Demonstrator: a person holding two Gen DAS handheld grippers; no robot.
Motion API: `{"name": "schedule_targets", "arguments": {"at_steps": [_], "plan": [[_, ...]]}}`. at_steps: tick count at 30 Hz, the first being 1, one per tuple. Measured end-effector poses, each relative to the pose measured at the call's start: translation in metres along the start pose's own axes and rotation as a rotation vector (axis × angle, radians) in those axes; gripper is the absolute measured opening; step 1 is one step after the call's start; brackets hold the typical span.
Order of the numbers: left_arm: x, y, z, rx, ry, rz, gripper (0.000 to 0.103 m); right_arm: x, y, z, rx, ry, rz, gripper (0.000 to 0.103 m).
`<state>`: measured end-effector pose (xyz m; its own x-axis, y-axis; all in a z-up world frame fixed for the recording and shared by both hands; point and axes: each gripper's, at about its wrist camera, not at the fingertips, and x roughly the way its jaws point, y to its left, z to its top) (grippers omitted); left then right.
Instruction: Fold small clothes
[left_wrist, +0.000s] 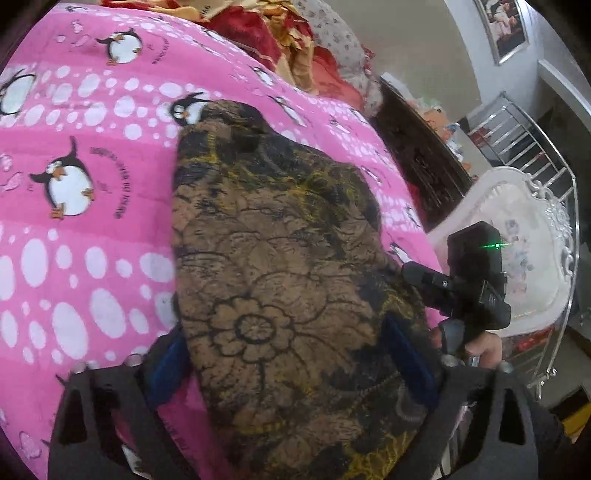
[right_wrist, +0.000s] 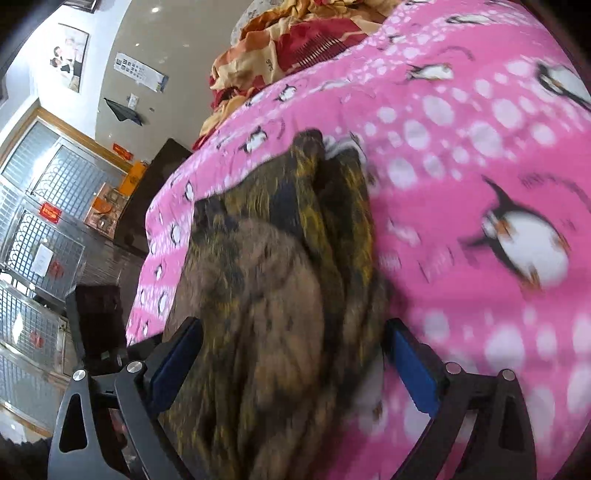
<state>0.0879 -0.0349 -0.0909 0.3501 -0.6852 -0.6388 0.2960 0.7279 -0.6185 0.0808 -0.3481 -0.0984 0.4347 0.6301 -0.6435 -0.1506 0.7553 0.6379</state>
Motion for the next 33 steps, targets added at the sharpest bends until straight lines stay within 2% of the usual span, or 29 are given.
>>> {"name": "schedule_targets", "arguments": {"at_steps": [1,2,3,4,5,7,9,11,12,13,14,16,18,21,26,29,33], "plan": [[-0.001,0.003,0.000,-0.009,-0.001,0.013,0.071,0.000,0.003,-0.001,-0.028,0.015,0.015,0.101],[-0.003,0.008,0.001,-0.023,0.001,0.020,0.065,-0.001,0.005,-0.004,-0.049,0.038,0.053,0.099],[-0.004,0.012,0.002,-0.035,0.004,0.032,0.054,-0.004,0.007,-0.010,-0.061,0.064,0.106,0.096],[-0.004,0.015,0.002,-0.040,0.005,0.038,0.051,-0.006,0.006,-0.014,-0.062,0.082,0.146,0.085],[-0.004,0.017,0.002,-0.040,0.004,0.035,0.051,-0.007,0.005,-0.018,-0.073,0.082,0.148,0.078],[-0.001,0.016,0.003,-0.035,-0.004,0.041,0.052,-0.003,-0.002,-0.017,-0.053,0.059,0.110,0.066],[0.002,0.015,0.006,-0.058,-0.024,0.042,0.052,0.001,-0.004,-0.012,-0.004,0.014,0.094,0.062],[0.003,0.017,0.008,-0.091,-0.039,0.039,0.050,0.009,0.004,-0.010,-0.012,-0.002,0.060,0.062],[0.002,0.019,0.008,-0.118,-0.049,0.060,0.034,0.012,0.011,-0.011,-0.041,-0.001,0.039,0.061],[0.001,0.022,0.007,-0.139,-0.045,0.068,0.021,0.013,0.015,-0.013,-0.051,0.000,0.033,0.054],[-0.001,0.025,0.007,-0.157,-0.042,0.066,0.020,0.013,0.016,-0.014,-0.033,0.004,0.051,0.034],[-0.010,0.019,0.009,-0.121,-0.050,0.086,0.016,0.008,0.018,-0.019,0.007,-0.012,0.071,0.027],[-0.018,0.011,0.013,-0.068,-0.052,0.109,0.015,0.009,0.022,-0.020,0.048,-0.024,0.069,0.026],[-0.041,0.027,0.025,-0.075,-0.075,0.117,0.014,0.023,0.030,-0.019,0.112,-0.012,0.103,0.025],[-0.093,0.091,0.036,-0.157,-0.120,0.147,0.013,0.080,0.078,-0.010,0.059,0.058,0.145,0.024],[-0.123,0.125,0.033,-0.170,-0.150,0.200,0.012,0.112,0.106,0.000,0.025,0.068,0.173,0.024],[-0.125,0.147,0.023,-0.167,-0.127,0.196,0.014,0.130,0.115,0.007,0.009,0.083,0.158,0.024]]}}
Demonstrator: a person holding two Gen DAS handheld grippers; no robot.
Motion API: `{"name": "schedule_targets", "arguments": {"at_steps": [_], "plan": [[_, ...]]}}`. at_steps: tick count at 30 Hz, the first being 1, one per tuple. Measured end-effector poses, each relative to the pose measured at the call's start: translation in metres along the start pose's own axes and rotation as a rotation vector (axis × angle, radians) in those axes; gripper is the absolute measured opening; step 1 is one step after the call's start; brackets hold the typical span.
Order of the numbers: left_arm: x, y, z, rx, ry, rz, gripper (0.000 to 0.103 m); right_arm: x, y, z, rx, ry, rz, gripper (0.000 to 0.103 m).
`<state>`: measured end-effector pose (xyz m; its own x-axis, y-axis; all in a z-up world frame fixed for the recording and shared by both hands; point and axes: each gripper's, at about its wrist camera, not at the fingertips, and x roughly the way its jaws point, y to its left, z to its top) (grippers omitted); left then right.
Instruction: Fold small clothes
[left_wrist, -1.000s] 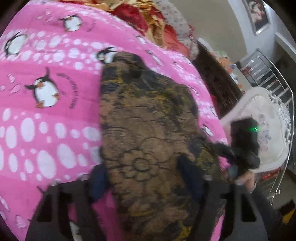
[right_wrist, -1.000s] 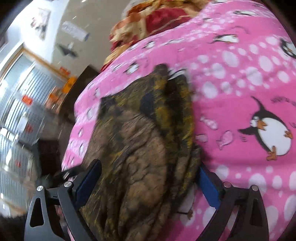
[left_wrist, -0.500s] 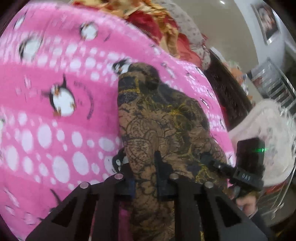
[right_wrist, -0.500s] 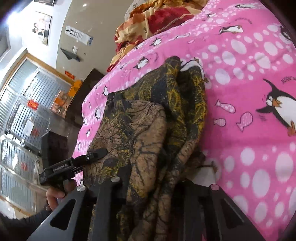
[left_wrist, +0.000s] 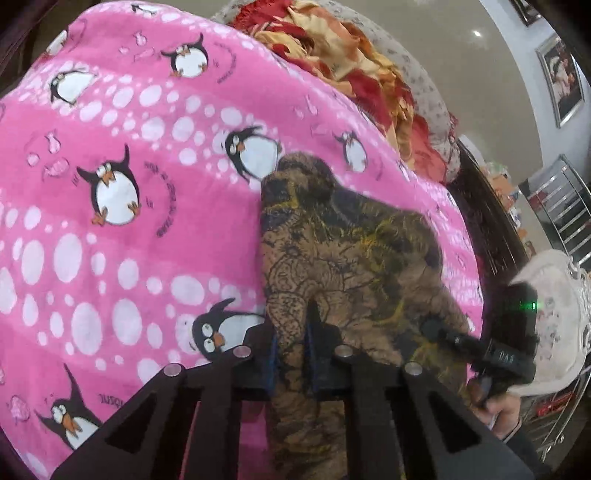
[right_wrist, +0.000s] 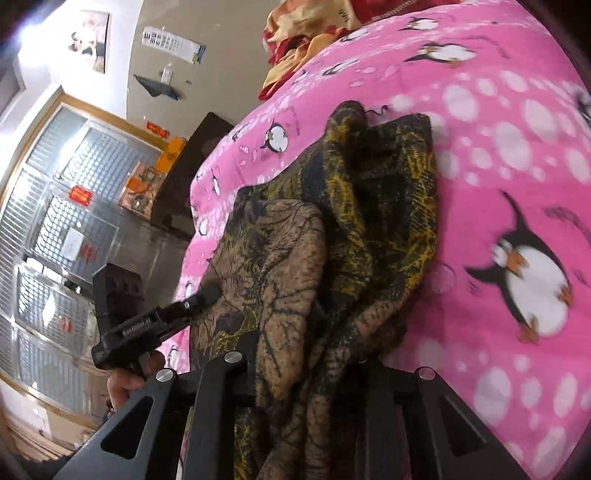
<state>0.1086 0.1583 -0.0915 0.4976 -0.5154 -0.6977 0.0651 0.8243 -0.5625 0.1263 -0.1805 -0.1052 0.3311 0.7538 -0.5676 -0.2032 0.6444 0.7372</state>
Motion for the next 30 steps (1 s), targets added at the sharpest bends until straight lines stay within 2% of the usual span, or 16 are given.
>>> {"name": "schedule_targets", "arguments": {"at_steps": [3,5,6,7,9,10,12,14,16,19,20,22,23,27,30], "plan": [[0.007,-0.011,-0.003,0.038,-0.008,0.049,0.027,0.000,-0.011,-0.007,0.056,0.027,-0.024,0.030],[0.002,-0.021,-0.002,0.059,-0.022,0.075,0.032,-0.024,-0.010,-0.011,0.064,-0.006,-0.041,0.038],[-0.007,-0.028,-0.001,0.086,-0.046,0.098,0.036,-0.040,-0.003,-0.014,0.039,-0.038,-0.069,0.038],[-0.013,-0.037,0.002,0.107,-0.072,0.114,0.044,-0.052,0.005,-0.016,0.010,-0.059,-0.098,0.038],[-0.028,-0.048,0.004,0.137,-0.139,0.130,0.060,-0.066,0.035,-0.020,-0.121,-0.079,-0.202,0.038],[-0.033,-0.054,0.006,0.146,-0.172,0.138,0.062,-0.065,0.059,-0.025,-0.235,-0.068,-0.239,0.038],[-0.027,-0.063,0.013,0.144,-0.187,0.139,0.062,-0.048,0.099,-0.034,-0.432,-0.018,-0.321,0.038],[-0.006,-0.068,0.020,0.099,-0.166,0.167,0.062,-0.021,0.134,-0.047,-0.682,-0.020,-0.461,0.038],[0.020,-0.066,0.023,0.058,-0.149,0.211,0.062,0.007,0.136,-0.044,-0.770,-0.002,-0.540,0.038],[0.052,-0.072,0.022,0.049,-0.125,0.286,0.063,0.038,0.090,-0.034,-0.668,0.124,-0.612,0.032],[0.059,-0.076,0.019,0.065,-0.128,0.305,0.066,0.033,0.076,-0.037,-0.624,0.086,-0.575,0.031],[0.073,-0.095,0.010,0.164,-0.133,0.385,0.076,0.019,0.059,-0.045,-0.552,-0.005,-0.504,0.032],[0.077,-0.098,0.009,0.190,-0.122,0.407,0.077,0.016,0.054,-0.047,-0.530,-0.038,-0.480,0.032],[0.080,-0.098,0.015,0.198,-0.090,0.397,0.082,0.013,0.054,-0.042,-0.480,-0.041,-0.439,0.033],[0.072,-0.106,0.021,0.227,-0.061,0.401,0.082,-0.001,0.074,-0.043,-0.491,-0.034,-0.475,0.032]]}}
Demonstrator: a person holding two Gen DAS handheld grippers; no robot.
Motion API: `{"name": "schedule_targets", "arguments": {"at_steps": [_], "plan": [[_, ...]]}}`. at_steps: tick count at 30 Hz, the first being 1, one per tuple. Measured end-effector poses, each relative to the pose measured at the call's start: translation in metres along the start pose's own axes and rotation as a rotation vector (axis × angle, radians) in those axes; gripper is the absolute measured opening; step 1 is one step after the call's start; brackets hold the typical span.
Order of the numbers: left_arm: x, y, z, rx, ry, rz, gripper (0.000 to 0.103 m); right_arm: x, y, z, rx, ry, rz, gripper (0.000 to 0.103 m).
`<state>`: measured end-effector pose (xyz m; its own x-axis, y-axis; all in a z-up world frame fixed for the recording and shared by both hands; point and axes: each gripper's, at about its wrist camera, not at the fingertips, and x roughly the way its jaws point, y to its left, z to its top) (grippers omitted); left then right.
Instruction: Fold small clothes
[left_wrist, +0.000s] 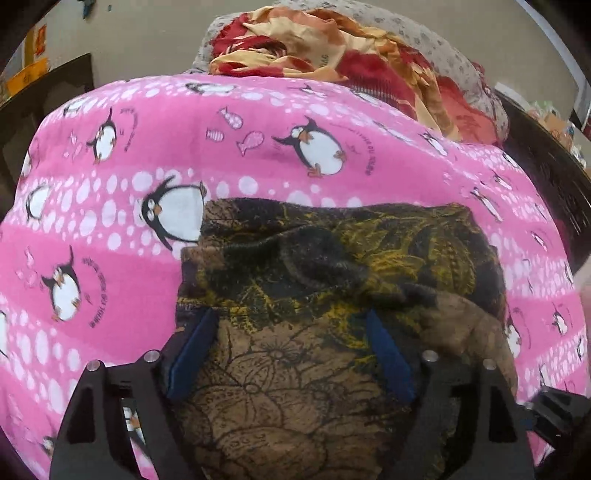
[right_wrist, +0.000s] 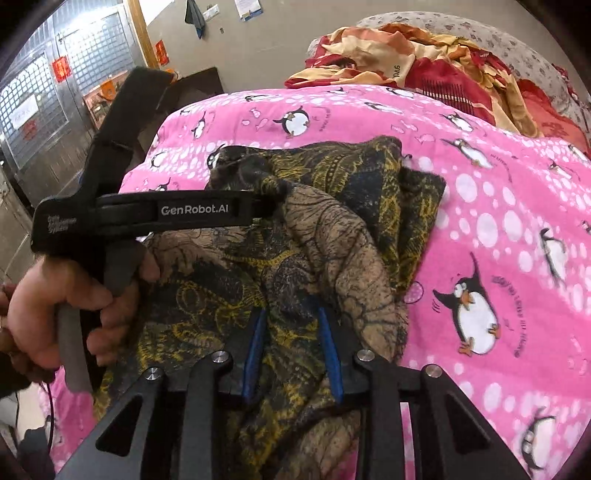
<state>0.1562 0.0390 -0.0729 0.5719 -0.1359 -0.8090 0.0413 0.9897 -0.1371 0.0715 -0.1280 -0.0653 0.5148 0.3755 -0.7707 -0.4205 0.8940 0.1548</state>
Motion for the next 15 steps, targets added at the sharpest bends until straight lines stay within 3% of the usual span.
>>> {"name": "schedule_targets", "arguments": {"at_steps": [3,5,6,8,10,13,15], "plan": [[-0.007,-0.008,0.007,0.038,0.004,0.022,0.081,-0.051,0.042,-0.012,-0.106,-0.099,0.014,0.034],[0.000,-0.022,0.014,0.079,0.020,0.041,0.078,-0.055,0.060,-0.025,-0.175,-0.084,-0.028,0.048],[0.009,-0.030,0.019,0.101,0.027,0.075,0.078,-0.049,0.063,-0.033,-0.189,-0.046,-0.062,0.049],[0.025,-0.035,0.023,0.102,0.045,0.100,0.082,-0.028,0.054,-0.052,-0.145,0.012,-0.101,0.051],[0.029,-0.032,0.026,0.085,0.059,0.102,0.084,-0.026,0.039,-0.062,-0.036,-0.049,-0.055,0.054],[0.007,-0.025,0.028,0.094,0.055,0.068,0.082,-0.027,0.037,-0.065,-0.031,-0.064,-0.051,0.057],[-0.021,-0.015,0.023,0.093,0.001,0.063,0.081,-0.029,0.039,-0.069,-0.050,-0.072,-0.067,0.058]]}}
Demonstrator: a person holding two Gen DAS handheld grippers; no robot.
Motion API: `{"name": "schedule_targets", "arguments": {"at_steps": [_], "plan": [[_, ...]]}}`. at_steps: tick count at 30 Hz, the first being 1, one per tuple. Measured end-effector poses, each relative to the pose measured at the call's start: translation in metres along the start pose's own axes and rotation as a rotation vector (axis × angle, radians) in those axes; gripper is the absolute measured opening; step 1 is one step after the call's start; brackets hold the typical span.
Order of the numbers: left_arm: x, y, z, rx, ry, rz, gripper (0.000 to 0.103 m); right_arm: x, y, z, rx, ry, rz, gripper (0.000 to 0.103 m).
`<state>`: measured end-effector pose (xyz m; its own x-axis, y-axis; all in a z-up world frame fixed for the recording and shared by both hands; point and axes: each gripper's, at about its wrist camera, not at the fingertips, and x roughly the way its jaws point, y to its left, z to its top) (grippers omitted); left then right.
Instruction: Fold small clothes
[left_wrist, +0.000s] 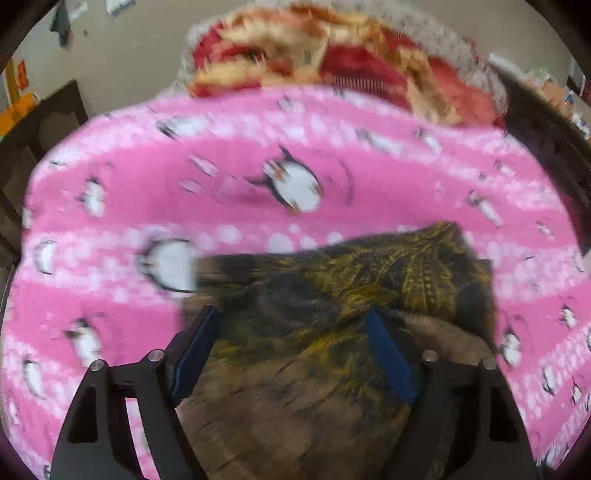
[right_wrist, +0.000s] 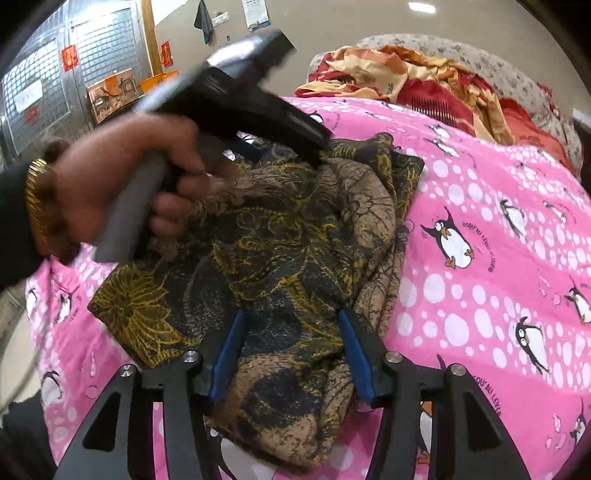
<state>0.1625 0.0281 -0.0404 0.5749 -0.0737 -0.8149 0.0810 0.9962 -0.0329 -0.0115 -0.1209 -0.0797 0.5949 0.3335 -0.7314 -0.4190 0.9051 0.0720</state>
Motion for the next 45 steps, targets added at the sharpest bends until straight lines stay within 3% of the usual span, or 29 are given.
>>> {"name": "schedule_targets", "arguments": {"at_steps": [2,4,7,8,11,13,14,16,18,20,27,30,33,36,38,41,45], "plan": [[-0.032,0.015,-0.015,-0.016,-0.047,-0.019,0.082,-0.002,-0.001,-0.002,0.009,-0.002,0.012,0.060],[-0.058,0.024,-0.043,-0.013,-0.057,-0.059,0.082,-0.008,-0.005,-0.003,0.039,0.017,0.037,0.063],[-0.081,0.027,-0.093,0.012,-0.047,-0.084,0.082,-0.035,-0.007,-0.002,0.107,0.009,0.005,0.069],[-0.085,0.025,-0.110,0.011,-0.034,-0.101,0.082,-0.043,-0.008,-0.005,0.118,-0.001,-0.026,0.075],[-0.084,0.015,-0.153,0.007,-0.001,-0.123,0.085,-0.055,-0.014,-0.022,0.146,0.017,-0.072,0.076],[-0.071,0.012,-0.173,-0.033,0.023,-0.109,0.093,-0.058,-0.013,-0.037,0.134,0.046,-0.087,0.077],[-0.064,0.019,-0.178,-0.110,0.019,-0.138,0.101,-0.055,-0.014,-0.043,0.120,0.065,-0.109,0.081],[-0.061,0.029,-0.178,-0.175,-0.002,-0.175,0.103,-0.044,-0.016,-0.062,0.109,0.103,-0.160,0.091],[-0.060,0.023,-0.174,-0.142,0.018,-0.140,0.103,-0.049,-0.011,-0.067,0.094,0.049,-0.162,0.092],[-0.061,0.019,-0.173,-0.128,-0.006,-0.121,0.103,-0.046,-0.011,-0.067,0.095,0.056,-0.165,0.094],[-0.063,0.039,-0.180,-0.219,-0.051,-0.248,0.103,-0.049,-0.014,-0.071,0.113,0.038,-0.136,0.096],[-0.062,0.029,-0.178,-0.187,-0.032,-0.198,0.103,-0.047,-0.016,-0.069,0.119,0.040,-0.120,0.098],[-0.073,0.023,-0.171,-0.184,0.037,-0.152,0.103,-0.046,-0.014,-0.065,0.110,0.067,-0.136,0.098],[-0.099,0.010,-0.167,-0.132,0.053,-0.039,0.103,-0.053,-0.012,-0.055,0.132,0.154,-0.191,0.096],[-0.121,-0.003,-0.166,-0.078,0.043,0.019,0.103,-0.073,-0.011,-0.046,0.190,0.129,-0.193,0.096],[-0.146,-0.019,-0.166,-0.022,0.020,0.014,0.103,-0.112,-0.010,-0.031,0.231,0.053,-0.155,0.097],[-0.171,-0.032,-0.164,-0.003,-0.010,-0.005,0.103,-0.136,-0.005,-0.021,0.197,0.054,-0.213,0.097]]}}
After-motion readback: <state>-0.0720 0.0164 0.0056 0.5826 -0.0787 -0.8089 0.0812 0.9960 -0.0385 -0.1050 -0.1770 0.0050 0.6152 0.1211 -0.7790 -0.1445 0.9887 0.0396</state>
